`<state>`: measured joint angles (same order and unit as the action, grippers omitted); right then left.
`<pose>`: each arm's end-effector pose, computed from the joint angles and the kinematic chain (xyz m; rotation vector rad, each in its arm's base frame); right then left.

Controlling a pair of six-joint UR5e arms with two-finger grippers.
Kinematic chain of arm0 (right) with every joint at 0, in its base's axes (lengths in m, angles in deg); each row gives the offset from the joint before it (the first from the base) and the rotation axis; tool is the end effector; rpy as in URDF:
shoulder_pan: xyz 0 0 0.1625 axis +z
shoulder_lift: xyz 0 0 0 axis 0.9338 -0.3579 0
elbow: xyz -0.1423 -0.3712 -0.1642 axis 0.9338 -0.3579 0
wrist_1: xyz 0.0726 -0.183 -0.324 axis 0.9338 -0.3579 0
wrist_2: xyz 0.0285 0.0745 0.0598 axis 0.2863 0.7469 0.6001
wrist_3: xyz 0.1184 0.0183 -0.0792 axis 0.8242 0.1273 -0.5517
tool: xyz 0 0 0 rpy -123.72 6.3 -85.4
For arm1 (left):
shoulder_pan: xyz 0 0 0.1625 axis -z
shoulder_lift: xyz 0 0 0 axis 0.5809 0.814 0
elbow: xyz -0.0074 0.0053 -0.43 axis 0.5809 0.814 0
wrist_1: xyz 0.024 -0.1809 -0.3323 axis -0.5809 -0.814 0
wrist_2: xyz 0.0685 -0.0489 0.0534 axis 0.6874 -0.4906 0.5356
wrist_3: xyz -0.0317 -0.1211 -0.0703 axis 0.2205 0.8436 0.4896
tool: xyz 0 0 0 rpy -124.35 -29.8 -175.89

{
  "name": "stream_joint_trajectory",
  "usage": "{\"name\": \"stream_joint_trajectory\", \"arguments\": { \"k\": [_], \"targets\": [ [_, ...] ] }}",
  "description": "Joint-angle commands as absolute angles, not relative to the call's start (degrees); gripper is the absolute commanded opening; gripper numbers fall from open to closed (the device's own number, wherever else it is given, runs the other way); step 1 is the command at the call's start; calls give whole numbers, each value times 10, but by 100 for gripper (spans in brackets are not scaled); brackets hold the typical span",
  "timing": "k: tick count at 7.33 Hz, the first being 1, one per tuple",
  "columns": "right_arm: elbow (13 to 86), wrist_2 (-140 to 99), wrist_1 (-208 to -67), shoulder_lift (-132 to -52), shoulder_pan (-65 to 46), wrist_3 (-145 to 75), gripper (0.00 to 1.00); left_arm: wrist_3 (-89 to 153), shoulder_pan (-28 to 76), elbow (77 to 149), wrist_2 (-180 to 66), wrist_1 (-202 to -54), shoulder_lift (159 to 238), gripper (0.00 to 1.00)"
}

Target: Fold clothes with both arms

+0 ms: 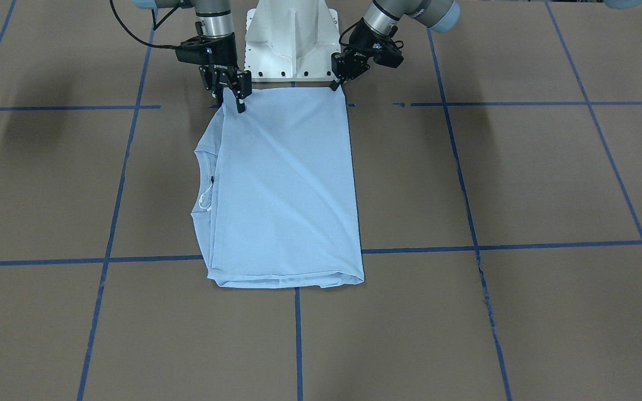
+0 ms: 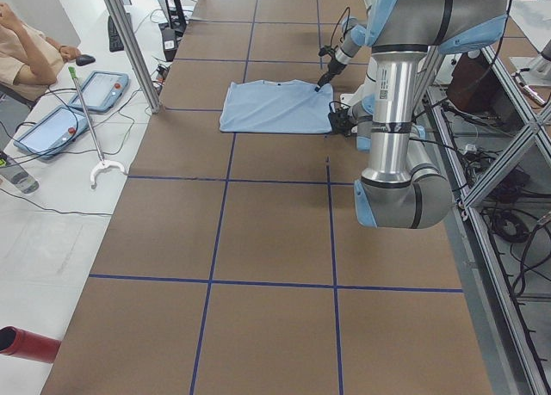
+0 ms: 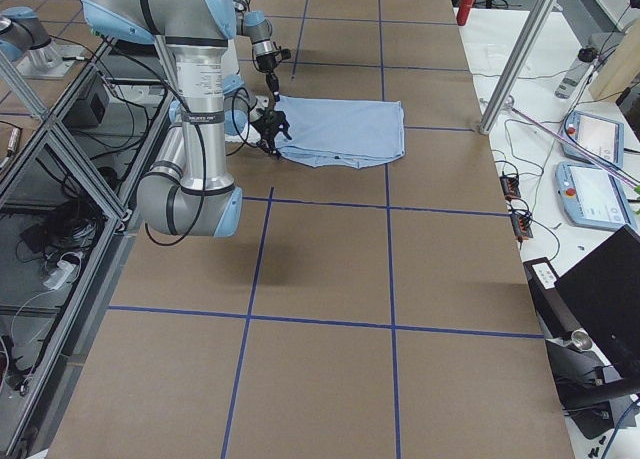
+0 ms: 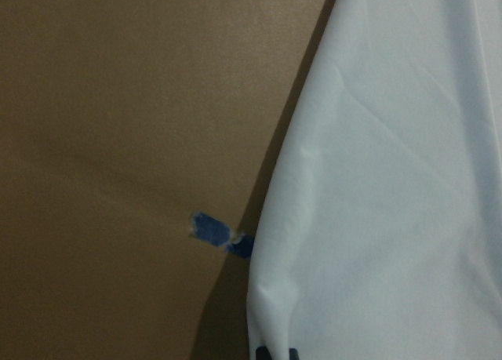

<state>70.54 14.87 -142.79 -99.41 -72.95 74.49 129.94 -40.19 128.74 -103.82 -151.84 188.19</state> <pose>-0.5505 -0.1711 0.3832 0.2323 -0.9213 0.7356 0.5548 -0.1414 0.3637 0.0001 1.3687 -0.5139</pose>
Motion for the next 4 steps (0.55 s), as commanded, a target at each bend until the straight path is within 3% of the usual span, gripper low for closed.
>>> {"name": "stream_joint_trajectory", "arguments": {
  "k": [1,2,4],
  "targets": [
    [705,148,-1428,-993,-731,745,28,1299,-403,1287,-1038,-1518,1882,0],
    [707,148,-1428,-994,-730,745,0,1299,-402,1287,-1038,-1518,1882,0],
    [710,126,-1428,-995,-730,744,0,1297,-401,1290,-1038,-1518,1883,0]
  ]
}}
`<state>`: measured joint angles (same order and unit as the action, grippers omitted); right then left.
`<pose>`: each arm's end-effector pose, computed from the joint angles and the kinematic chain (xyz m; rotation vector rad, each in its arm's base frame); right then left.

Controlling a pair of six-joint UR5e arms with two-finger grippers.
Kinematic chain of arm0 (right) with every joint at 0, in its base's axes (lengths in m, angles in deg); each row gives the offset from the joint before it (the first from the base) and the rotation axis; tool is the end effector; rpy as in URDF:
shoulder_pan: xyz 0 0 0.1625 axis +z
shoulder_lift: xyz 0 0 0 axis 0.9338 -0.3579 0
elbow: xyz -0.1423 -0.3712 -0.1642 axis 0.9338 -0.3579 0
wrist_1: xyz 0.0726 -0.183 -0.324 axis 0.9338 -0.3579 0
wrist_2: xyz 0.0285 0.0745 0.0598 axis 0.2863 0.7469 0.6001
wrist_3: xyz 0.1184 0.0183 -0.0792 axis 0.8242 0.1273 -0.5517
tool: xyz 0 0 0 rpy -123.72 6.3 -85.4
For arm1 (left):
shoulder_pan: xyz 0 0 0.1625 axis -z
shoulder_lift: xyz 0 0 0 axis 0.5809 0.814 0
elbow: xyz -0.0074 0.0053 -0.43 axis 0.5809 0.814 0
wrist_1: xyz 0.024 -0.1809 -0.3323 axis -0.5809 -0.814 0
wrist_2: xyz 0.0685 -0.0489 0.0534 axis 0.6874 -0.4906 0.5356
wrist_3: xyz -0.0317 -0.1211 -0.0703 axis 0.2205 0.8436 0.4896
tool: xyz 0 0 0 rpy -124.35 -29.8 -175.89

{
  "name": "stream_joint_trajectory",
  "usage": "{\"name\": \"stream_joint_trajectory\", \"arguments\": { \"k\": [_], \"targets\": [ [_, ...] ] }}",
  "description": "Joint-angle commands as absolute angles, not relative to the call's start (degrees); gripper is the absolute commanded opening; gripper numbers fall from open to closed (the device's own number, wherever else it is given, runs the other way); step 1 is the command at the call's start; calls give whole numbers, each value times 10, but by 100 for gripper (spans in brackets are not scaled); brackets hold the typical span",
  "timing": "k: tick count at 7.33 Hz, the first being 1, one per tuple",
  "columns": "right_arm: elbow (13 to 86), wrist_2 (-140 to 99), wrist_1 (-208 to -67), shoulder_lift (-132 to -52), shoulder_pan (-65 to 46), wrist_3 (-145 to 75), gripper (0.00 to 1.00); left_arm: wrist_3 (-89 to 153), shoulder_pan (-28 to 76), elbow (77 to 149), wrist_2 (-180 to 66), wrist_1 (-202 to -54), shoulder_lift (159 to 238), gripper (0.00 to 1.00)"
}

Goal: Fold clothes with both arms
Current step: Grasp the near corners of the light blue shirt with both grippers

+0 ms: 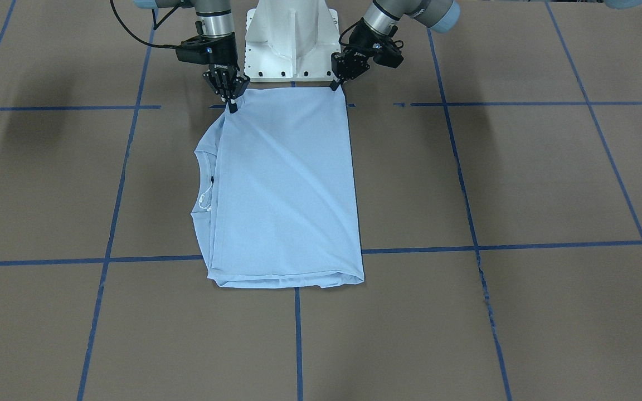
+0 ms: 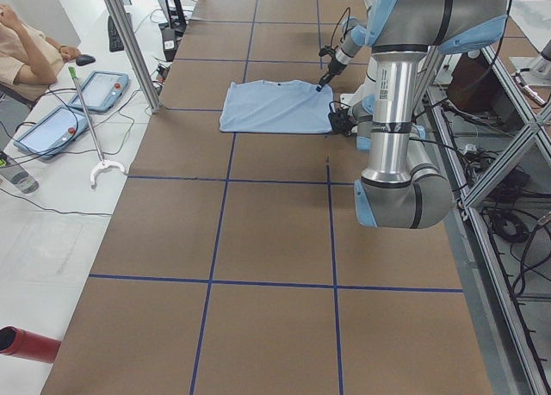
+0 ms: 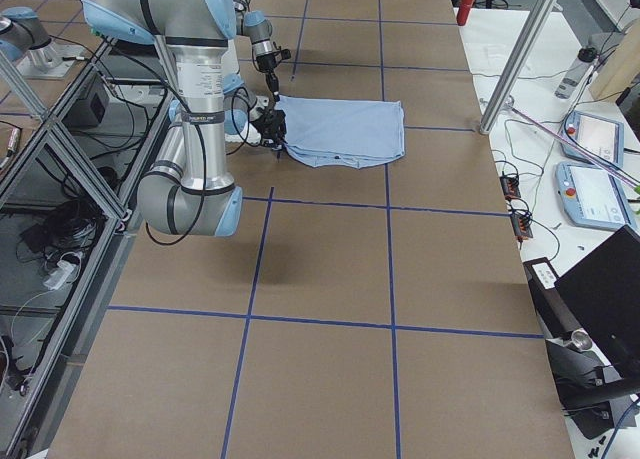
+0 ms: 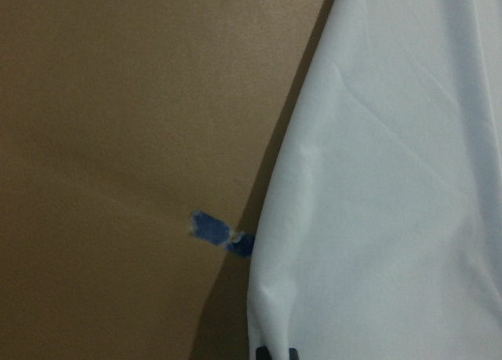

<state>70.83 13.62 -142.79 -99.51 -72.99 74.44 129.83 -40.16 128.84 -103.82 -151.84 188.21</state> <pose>-0.5482 -0.1735 0.3808 0.2515 -0.9302 0.7425 0.5544 -0.1417 0.3627 0.0011 1.3706 -0.5130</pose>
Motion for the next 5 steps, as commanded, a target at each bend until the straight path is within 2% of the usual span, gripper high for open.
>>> {"name": "stream_joint_trajectory", "arguments": {
  "k": [1,3,5],
  "targets": [
    [724,126,-1428,-994,-727,741,0,1293,-395,1304,-1043,-1517,1881,0],
    [789,127,-1429,-1004,-723,736,0,1257,-391,1411,-1061,-1505,1827,0],
    [869,130,-1485,-1004,-735,736,0,1258,-391,1555,-1073,-1388,1808,0]
  ]
}}
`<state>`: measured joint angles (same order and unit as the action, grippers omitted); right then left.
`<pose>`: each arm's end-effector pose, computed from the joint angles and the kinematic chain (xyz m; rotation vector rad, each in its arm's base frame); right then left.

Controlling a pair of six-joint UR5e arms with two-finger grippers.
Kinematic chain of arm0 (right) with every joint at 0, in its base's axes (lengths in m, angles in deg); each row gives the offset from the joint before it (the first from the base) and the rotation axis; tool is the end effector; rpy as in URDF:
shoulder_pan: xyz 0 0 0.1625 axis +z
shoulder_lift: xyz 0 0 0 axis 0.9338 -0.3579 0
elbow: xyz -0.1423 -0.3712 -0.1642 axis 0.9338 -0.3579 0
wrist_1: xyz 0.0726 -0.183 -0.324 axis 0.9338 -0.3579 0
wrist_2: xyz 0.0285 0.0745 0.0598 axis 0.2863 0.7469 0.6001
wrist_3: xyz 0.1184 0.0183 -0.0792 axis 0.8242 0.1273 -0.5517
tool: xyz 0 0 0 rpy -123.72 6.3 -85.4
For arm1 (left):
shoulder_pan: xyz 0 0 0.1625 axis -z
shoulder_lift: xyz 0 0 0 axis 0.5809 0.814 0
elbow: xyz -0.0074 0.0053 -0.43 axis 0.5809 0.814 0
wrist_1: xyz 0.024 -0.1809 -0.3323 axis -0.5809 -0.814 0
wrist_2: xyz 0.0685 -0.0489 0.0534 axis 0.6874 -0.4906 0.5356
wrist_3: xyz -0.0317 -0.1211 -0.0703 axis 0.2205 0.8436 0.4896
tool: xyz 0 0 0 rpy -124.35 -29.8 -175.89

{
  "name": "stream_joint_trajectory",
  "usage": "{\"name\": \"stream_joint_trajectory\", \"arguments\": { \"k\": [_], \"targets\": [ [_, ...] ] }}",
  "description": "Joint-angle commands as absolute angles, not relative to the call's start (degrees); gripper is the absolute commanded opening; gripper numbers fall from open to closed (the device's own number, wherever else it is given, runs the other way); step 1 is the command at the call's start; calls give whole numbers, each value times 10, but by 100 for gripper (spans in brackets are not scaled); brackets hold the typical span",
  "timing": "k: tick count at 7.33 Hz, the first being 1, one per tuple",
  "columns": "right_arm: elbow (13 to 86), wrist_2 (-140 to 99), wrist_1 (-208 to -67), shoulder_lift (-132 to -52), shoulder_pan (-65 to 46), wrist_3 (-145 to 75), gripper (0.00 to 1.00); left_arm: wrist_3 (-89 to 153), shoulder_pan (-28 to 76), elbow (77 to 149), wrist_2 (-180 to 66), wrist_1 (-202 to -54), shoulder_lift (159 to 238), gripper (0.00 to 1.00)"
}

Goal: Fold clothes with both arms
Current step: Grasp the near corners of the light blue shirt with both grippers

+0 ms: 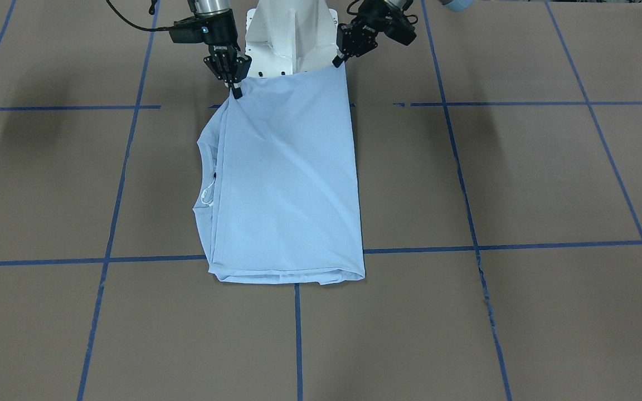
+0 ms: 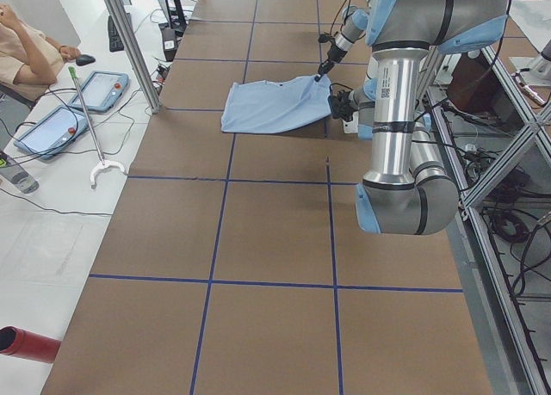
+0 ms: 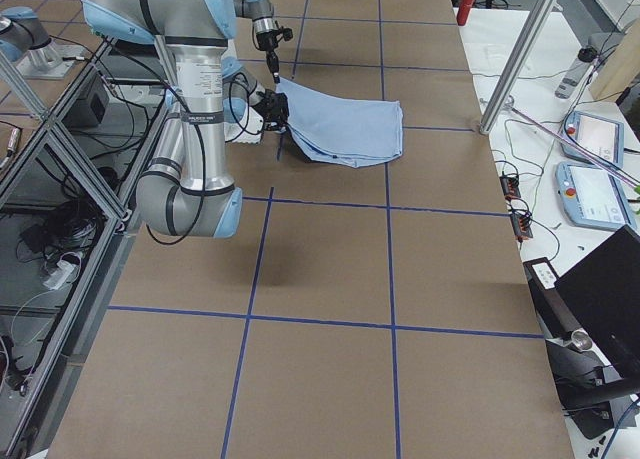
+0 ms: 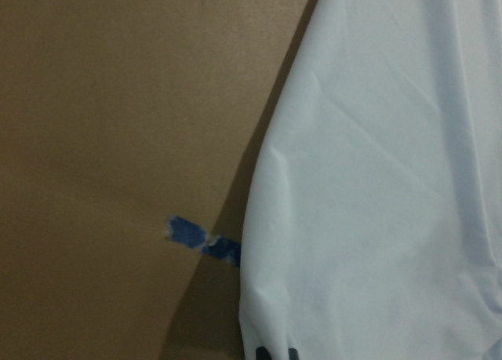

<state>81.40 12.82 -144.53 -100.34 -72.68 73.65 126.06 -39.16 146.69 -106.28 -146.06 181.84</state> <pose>-0.5005 -0.1811 0.3149 0.2160 -1.0592 0.7700 0.4611 -0.1514 0.2933 -0.0059 1.4583 -0.4545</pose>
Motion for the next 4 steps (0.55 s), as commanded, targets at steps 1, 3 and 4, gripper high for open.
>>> {"name": "stream_joint_trajectory", "arguments": {
  "k": [1,3,4],
  "targets": [
    [925,131,-1538,-1004,-744,736,0,1258,-391,1610,-1099,-1325,1817,0],
    [937,136,-1565,-996,-746,734,0,1256,-362,1646,-1137,-1231,1854,0],
    [920,137,-1565,-994,-728,726,0,1251,-324,1637,-1160,-1182,1889,0]
  ]
}}
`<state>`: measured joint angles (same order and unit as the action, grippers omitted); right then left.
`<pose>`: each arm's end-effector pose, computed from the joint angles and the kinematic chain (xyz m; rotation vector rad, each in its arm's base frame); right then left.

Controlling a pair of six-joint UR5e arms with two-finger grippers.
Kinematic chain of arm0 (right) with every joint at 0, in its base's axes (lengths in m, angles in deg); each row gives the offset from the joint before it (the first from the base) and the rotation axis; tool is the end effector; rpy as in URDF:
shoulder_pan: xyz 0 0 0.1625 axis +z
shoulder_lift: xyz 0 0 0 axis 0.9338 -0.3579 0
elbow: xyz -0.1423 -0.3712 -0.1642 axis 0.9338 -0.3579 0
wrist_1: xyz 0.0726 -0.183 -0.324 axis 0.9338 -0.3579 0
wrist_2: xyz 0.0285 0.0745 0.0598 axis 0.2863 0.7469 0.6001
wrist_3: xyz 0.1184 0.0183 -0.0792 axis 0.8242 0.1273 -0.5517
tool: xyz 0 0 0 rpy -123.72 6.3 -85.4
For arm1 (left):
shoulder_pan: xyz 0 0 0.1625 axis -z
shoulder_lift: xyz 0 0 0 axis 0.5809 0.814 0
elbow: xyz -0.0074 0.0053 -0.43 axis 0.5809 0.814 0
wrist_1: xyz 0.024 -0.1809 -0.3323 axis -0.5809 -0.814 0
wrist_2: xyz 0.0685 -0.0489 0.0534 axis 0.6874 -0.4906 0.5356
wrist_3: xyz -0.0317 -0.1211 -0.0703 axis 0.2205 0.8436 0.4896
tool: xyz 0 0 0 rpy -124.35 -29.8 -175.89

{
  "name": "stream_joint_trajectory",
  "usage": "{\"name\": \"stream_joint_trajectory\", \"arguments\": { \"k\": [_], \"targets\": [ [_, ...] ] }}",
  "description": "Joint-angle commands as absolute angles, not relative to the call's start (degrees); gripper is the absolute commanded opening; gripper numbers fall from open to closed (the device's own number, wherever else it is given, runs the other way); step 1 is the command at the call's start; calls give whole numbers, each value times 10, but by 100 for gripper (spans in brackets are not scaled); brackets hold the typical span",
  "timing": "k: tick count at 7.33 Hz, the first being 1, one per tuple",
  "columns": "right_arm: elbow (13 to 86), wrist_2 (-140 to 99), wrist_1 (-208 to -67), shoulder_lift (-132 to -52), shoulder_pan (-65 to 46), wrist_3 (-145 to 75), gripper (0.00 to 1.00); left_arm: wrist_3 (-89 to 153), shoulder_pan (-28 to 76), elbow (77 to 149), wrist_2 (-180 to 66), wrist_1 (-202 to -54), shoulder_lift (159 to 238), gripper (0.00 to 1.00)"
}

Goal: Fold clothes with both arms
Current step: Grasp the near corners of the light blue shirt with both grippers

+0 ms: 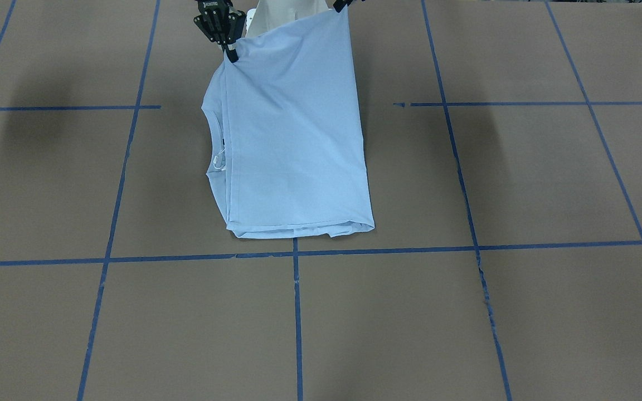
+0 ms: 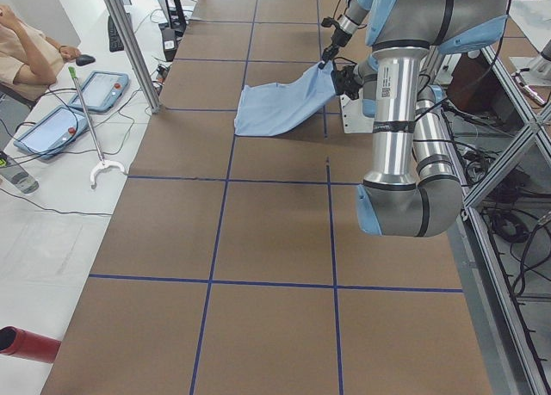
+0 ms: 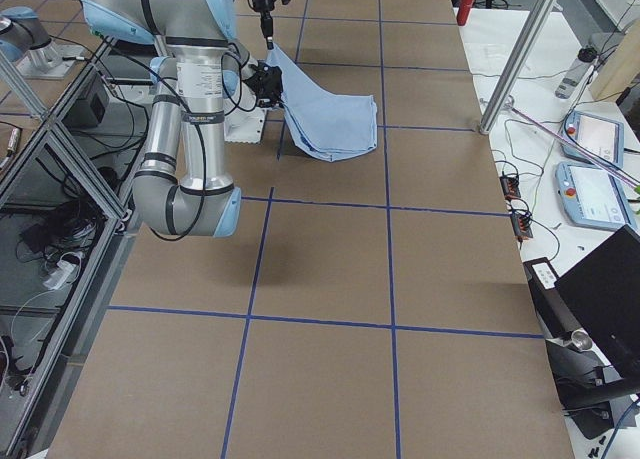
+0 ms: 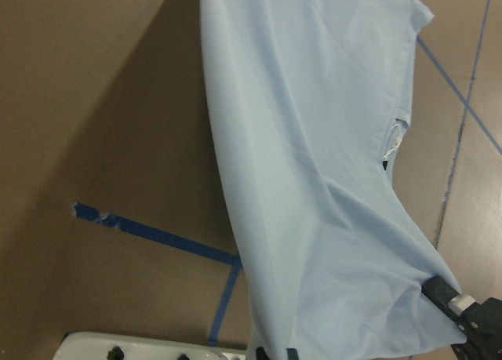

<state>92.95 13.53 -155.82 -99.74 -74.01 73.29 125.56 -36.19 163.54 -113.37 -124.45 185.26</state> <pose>-0.4496 -0.1728 0.2670 0.1888 -1.0695 0.7413 0.3916 -0.1587 0.2120 -0.0591 1.4258 -0.4011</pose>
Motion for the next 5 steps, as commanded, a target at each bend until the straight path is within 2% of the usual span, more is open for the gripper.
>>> {"name": "stream_joint_trajectory", "arguments": {
  "k": [1,3,5],
  "targets": [
    [885,156,-1565,-967,-694,700,0,1201,-289,1609,-1167,-1143,1946,0],
    [799,218,-1563,-893,-612,663,0,1147,-209,1515,-1200,-1145,1993,0],
    [735,255,-1560,-850,-549,619,0,1098,-145,1428,-1224,-1155,2025,0]
  ]
}}
